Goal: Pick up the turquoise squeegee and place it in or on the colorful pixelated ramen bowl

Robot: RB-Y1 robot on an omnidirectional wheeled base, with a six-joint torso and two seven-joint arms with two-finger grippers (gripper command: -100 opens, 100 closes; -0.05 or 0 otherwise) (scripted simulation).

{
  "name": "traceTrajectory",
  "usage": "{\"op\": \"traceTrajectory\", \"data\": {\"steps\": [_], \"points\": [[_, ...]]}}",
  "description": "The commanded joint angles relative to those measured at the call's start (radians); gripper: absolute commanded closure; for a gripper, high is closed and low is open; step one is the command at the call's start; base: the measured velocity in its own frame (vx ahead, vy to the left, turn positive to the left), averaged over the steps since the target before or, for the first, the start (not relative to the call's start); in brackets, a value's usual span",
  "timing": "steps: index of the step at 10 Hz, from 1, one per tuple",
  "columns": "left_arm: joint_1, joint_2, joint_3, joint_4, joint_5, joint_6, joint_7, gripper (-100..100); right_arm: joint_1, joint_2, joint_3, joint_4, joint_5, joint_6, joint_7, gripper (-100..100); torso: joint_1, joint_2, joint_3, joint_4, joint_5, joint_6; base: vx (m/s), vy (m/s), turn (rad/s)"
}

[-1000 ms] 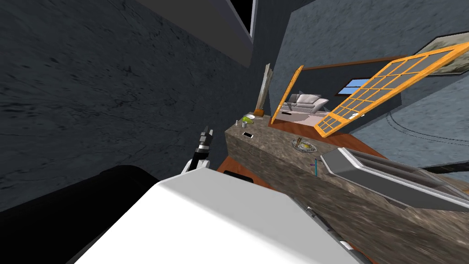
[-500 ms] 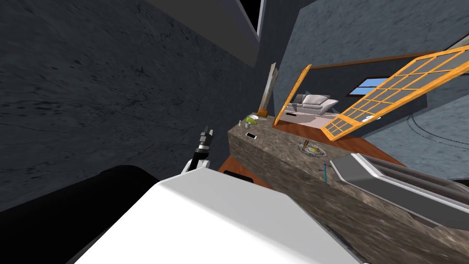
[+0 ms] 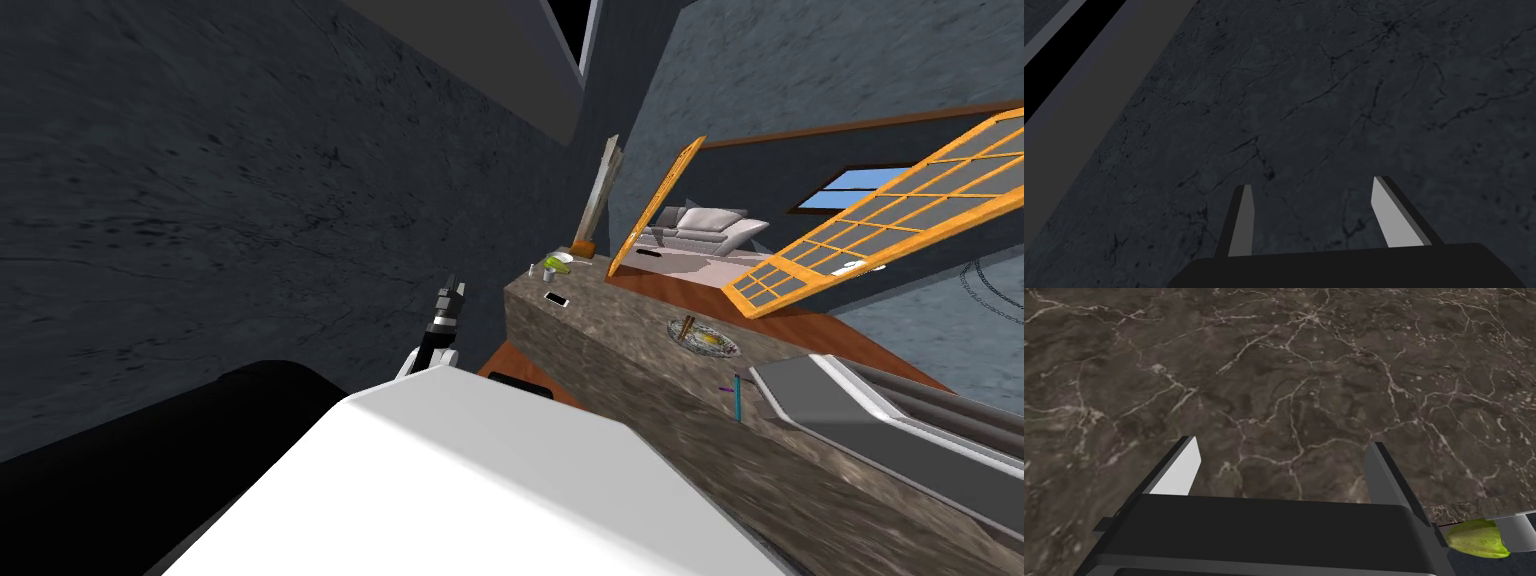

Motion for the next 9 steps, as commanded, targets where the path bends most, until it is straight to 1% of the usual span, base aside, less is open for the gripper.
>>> {"op": "traceTrajectory", "data": {"steps": [1,2,3,4,5,6,7,8,9], "points": [[0.000,0.000,0.000,0.000,0.000,0.000,0.000,0,0.009,-0.046,-0.002,0.050,0.018,-0.015,-0.029,-100,0.000,0.000,0.000,0.000,0.000,0.000,0.029,0.029,0.128],[0.000,0.000,0.000,0.000,0.000,0.000,0.000,0,0.009,-0.046,-0.002,0.055,0.018,-0.015,-0.029,-100,0.000,-0.001,0.000,0.000,0.000,-0.001,0.023,0.020,0.081],[0.000,0.000,0.000,0.000,0.000,0.000,0.000,0,0.011,-0.081,-0.002,0.092,0.032,-0.029,-0.053,-100,0.000,0.000,0.000,0.000,0.000,0.000,0.031,0.027,0.169],[0.000,0.000,0.000,0.000,0.000,0.000,0.000,0,0.011,-0.081,-0.002,0.100,0.032,-0.029,-0.053,-100,0.000,-0.001,-0.001,0.000,0.000,-0.001,0.028,0.017,0.081],[0.000,0.000,0.000,0.000,0.000,0.000,0.000,0,0.012,-0.115,-0.002,0.125,0.044,-0.042,-0.076,-100,0.000,-0.001,0.000,0.000,0.000,0.000,0.038,0.023,0.139],[0.000,0.000,0.000,0.000,0.000,0.000,0.000,0,0.012,-0.115,-0.002,0.143,0.044,-0.042,-0.076,-100,0.000,-0.001,-0.001,0.000,0.000,-0.001,0.032,0.009,0.066],[0.000,0.000,0.000,0.000,0.000,0.000,0.000,0,0.011,-0.147,-0.001,0.166,0.055,-0.055,-0.099,-100,-0.001,-0.001,0.000,0.000,0.000,0.000,0.033,0.009,0.123],[0.000,0.000,0.000,0.000,0.000,0.000,0.000,0,0.011,-0.147,-0.001,0.184,0.055,-0.055,-0.099,-100,-0.001,-0.001,-0.001,0.000,0.000,-0.001,0.030,0.002,0.074],[0.000,0.000,0.000,0.000,0.000,0.000,0.000,0,0.009,-0.176,0.001,0.223,0.065,-0.068,-0.121,-100,-0.001,-0.001,0.000,0.000,0.000,0.000,0.051,0.006,0.134]]}}
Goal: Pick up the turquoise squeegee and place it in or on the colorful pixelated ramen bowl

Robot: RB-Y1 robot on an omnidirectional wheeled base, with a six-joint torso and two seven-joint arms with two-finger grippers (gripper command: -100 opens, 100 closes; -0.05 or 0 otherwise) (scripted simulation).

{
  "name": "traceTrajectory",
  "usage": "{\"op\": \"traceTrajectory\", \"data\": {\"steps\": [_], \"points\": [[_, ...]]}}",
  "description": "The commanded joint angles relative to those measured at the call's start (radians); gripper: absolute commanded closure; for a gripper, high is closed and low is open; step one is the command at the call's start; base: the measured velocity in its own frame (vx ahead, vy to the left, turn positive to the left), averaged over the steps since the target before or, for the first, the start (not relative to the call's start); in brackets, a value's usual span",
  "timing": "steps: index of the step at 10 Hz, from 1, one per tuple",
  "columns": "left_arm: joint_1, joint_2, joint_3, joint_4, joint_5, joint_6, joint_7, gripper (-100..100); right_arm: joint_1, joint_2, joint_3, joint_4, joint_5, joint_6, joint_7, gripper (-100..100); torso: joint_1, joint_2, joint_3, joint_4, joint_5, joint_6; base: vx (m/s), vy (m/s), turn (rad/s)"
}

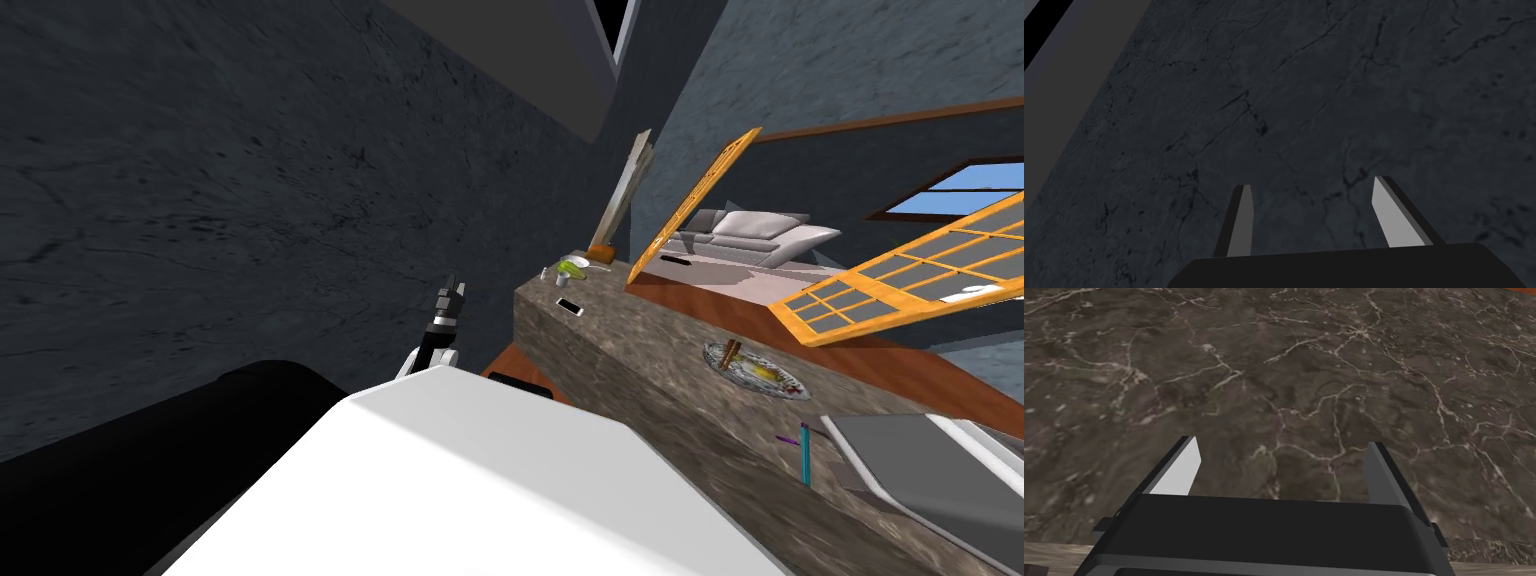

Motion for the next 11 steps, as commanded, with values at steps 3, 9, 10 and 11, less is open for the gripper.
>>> {"op": "traceTrajectory", "data": {"steps": [3,9,10,11], "points": [[0.000,0.000,0.000,0.000,0.000,0.000,0.000,0,-0.019,-0.071,0.008,0.094,0.019,-0.037,-0.058,-100,0.000,0.000,0.000,0.000,0.000,0.000,0.053,-0.001,0.130],[0.000,0.000,0.000,0.000,0.000,0.000,0.000,0,-0.045,-0.142,0.024,0.207,0.037,-0.076,-0.128,-100,-0.002,-0.002,-0.001,0.000,0.000,0.000,0.066,-0.020,0.119],[0.000,0.000,0.000,0.000,0.000,0.000,0.000,0,-0.060,-0.162,0.033,0.241,0.041,-0.089,-0.152,-100,-0.002,-0.004,-0.002,-0.001,-0.001,0.000,0.131,-0.079,0.247],[0.000,0.000,0.000,0.000,0.000,0.000,0.000,0,-0.067,-0.168,0.037,0.252,0.043,-0.094,-0.162,-100,-0.005,-0.006,-0.003,-0.001,-0.001,0.000,0.109,-0.097,0.172]]}}
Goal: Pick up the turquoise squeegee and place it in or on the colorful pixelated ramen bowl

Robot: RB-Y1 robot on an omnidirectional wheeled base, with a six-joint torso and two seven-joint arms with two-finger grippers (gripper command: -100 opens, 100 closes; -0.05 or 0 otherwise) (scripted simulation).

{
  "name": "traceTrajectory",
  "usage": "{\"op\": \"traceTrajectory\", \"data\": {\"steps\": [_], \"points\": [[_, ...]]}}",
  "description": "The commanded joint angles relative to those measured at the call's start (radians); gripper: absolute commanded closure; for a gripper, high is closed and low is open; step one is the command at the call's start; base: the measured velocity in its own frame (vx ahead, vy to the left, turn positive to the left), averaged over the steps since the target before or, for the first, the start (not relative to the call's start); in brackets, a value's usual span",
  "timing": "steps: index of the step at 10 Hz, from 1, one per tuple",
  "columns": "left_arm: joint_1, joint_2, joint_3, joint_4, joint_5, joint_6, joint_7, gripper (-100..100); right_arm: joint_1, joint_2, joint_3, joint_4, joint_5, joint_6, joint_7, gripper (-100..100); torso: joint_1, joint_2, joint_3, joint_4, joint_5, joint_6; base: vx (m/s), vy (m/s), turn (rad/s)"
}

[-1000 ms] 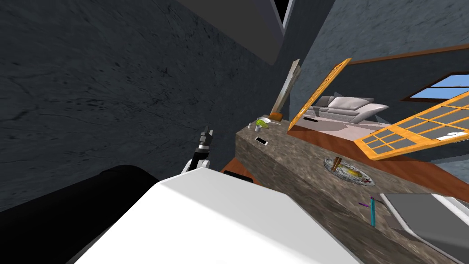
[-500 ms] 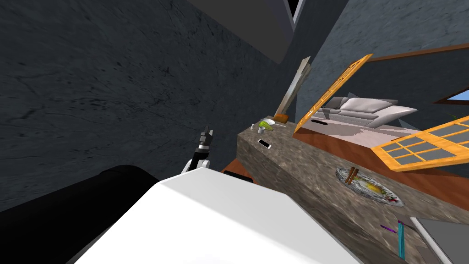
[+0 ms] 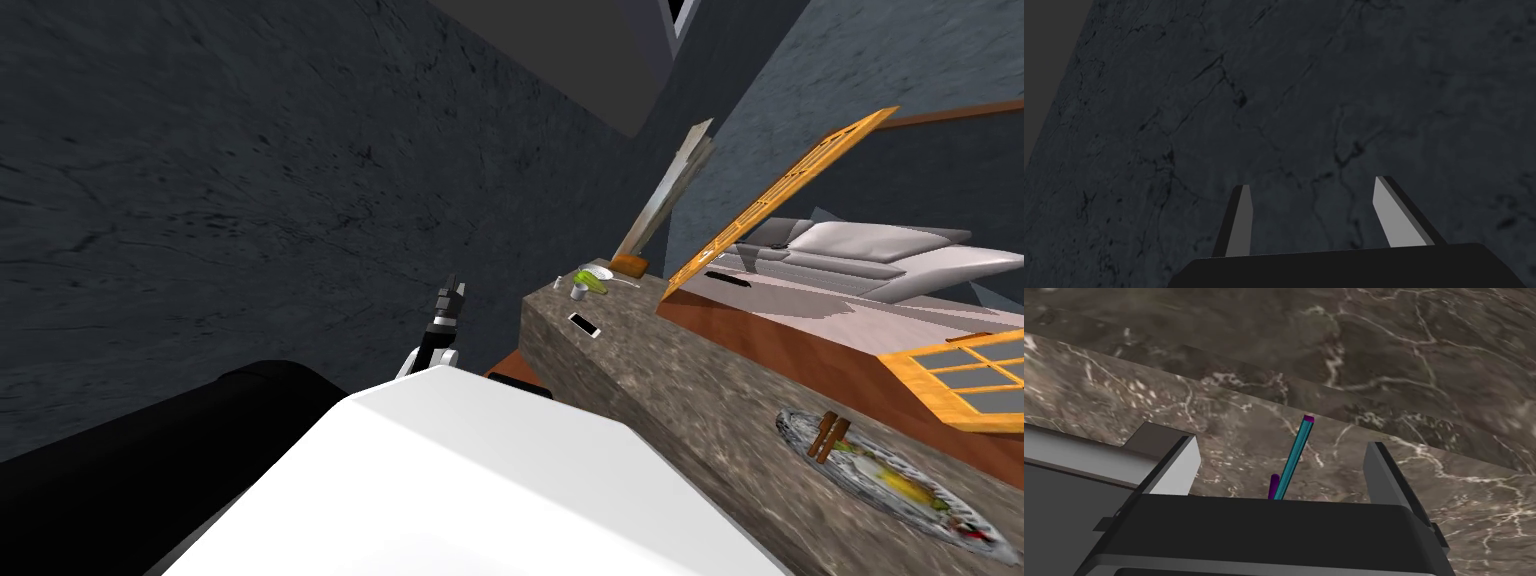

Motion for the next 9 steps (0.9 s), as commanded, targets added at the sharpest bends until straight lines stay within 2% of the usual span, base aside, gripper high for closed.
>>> {"op": "traceTrajectory", "data": {"steps": [1,2,3,4,5,6,7,9], "points": [[0.000,0.000,0.000,0.000,0.000,0.000,0.000,0,-0.021,-0.012,0.014,0.025,0.005,-0.008,-0.025,-100,0.000,0.000,0.000,0.000,0.000,0.000,0.130,-0.100,0.131],[0.000,0.000,0.000,0.000,0.000,0.000,0.000,0,-0.013,-0.008,0.007,0.018,0.002,-0.007,-0.013,-100,0.000,-0.001,0.000,0.000,0.000,0.000,0.059,-0.046,0.040],[0.000,0.000,0.000,0.000,0.000,0.000,0.000,0,-0.014,-0.009,0.008,0.020,0.003,-0.009,-0.016,0,0.003,0.003,0.002,0.001,0.000,0.001,0.000,0.000,0.000],[0.000,0.000,0.000,0.000,0.000,0.000,0.000,0,-0.028,0.020,0.023,0.030,0.002,0.008,0.003,-100,0.006,0.007,0.004,0.002,0.001,0.001,-0.010,-0.012,0.036],[0.000,0.000,0.000,0.000,0.000,0.000,0.000,0,-0.034,0.032,0.029,0.035,0.001,0.014,0.011,-100,0.006,0.009,0.005,0.002,0.001,0.001,-0.016,-0.019,0.057],[0.000,0.000,0.000,0.000,0.000,0.000,0.000,0,-0.025,0.023,0.023,0.025,0.001,0.012,0.000,-100,0.006,0.010,0.006,0.002,0.001,0.001,-0.007,-0.007,0.013],[0.000,0.000,0.000,0.000,0.000,0.000,0.000,0,-0.027,0.025,0.025,0.027,0.001,0.013,0.004,100,0.006,0.009,0.006,0.002,0.001,0.001,0.000,0.000,0.000],[0.000,0.000,0.000,0.000,0.000,0.000,0.000,0,-0.027,0.025,0.024,0.027,0.001,0.013,0.003,100,0.007,0.009,0.005,0.002,0.002,0.001,0.000,0.000,0.000]]}}
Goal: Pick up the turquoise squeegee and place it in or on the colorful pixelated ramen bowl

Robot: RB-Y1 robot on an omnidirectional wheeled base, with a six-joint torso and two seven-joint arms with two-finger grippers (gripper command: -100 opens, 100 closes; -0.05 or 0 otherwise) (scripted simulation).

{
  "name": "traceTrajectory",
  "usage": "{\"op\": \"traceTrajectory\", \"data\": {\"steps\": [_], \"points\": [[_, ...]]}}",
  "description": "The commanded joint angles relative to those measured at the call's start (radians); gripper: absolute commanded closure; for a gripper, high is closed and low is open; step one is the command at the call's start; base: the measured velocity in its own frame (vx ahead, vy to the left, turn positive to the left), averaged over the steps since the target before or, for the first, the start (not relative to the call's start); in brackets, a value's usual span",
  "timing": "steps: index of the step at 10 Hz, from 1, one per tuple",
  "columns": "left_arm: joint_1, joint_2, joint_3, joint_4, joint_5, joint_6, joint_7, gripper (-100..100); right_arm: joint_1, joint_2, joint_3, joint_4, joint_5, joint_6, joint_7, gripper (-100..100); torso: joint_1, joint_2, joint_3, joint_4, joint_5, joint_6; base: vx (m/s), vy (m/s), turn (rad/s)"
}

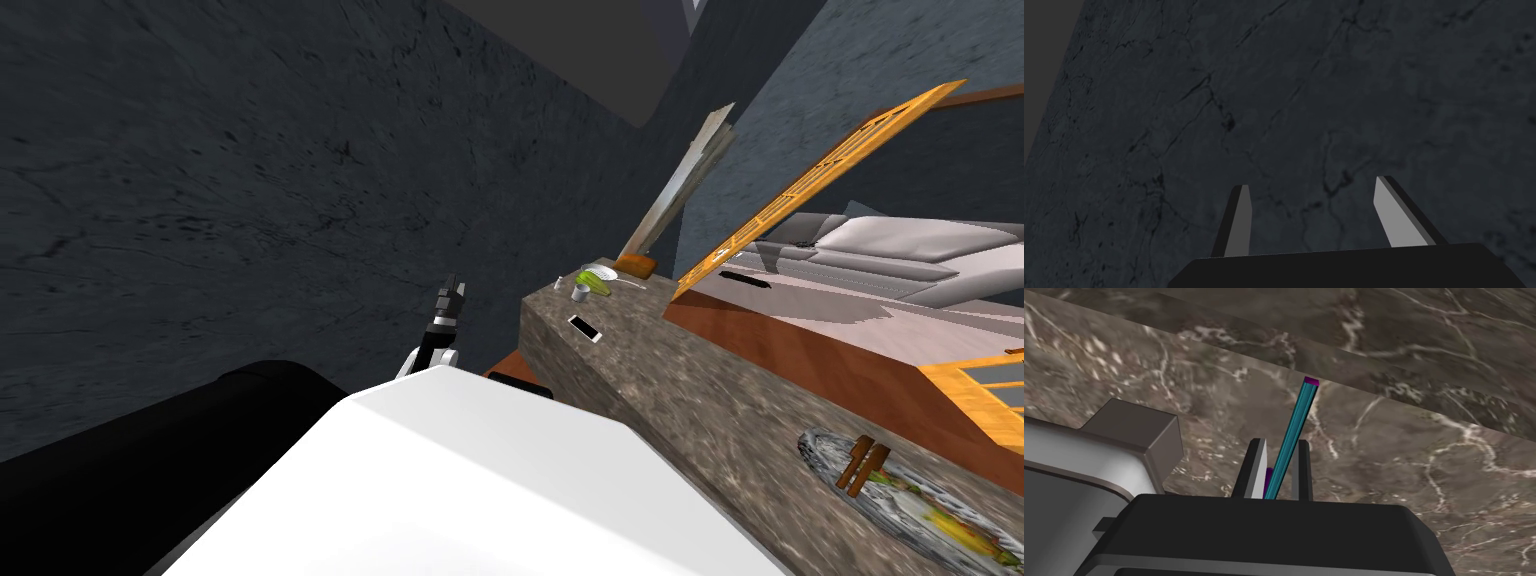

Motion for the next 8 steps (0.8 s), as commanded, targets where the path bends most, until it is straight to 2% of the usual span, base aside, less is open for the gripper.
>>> {"op": "traceTrajectory", "data": {"steps": [1,2,3,4,5,6,7,8], "points": [[0.000,0.000,0.000,0.000,0.000,0.000,0.000,0,0.000,0.000,0.000,0.000,0.000,0.000,0.000,100,0.000,0.000,0.000,0.000,0.000,0.000,0.000,0.000,0.000],[0.000,0.000,0.000,0.000,0.000,0.000,0.000,0,0.000,0.000,0.000,0.000,0.000,0.000,0.000,100,0.000,0.000,0.000,0.000,0.000,0.000,0.000,0.000,0.000],[0.000,0.000,0.000,0.000,0.000,0.000,0.000,0,0.000,0.000,0.000,0.000,0.000,0.000,-0.001,0,0.000,0.000,0.000,0.000,0.000,0.000,0.000,0.000,0.000],[0.000,0.000,0.000,0.000,0.000,0.000,0.000,0,0.010,-0.028,-0.014,-0.006,0.002,-0.019,-0.014,100,0.000,0.000,0.000,0.000,0.000,0.000,0.013,0.015,-0.049],[0.000,0.000,0.000,0.000,0.000,0.000,0.000,0,-0.003,-0.013,-0.005,0.008,0.002,-0.014,-0.003,100,0.001,-0.001,-0.001,0.000,0.001,0.000,0.006,0.008,-0.016],[0.000,0.000,0.000,0.000,0.000,0.000,0.000,0,-0.003,-0.015,-0.006,0.009,0.002,-0.017,-0.004,0,0.001,-0.001,-0.001,0.000,0.001,-0.001,0.000,0.000,0.000],[0.000,0.000,0.000,0.000,0.000,0.000,0.000,0,-0.004,-0.046,-0.024,0.031,0.008,-0.035,0.002,100,0.001,-0.001,0.000,0.000,0.000,-0.001,-0.022,0.022,0.057],[0.000,0.000,0.000,0.000,0.000,0.000,0.000,0,-0.004,-0.065,-0.032,0.046,0.015,-0.054,0.005,100,0.002,0.000,0.000,0.000,0.002,-0.002,-0.057,0.037,0.113]]}}
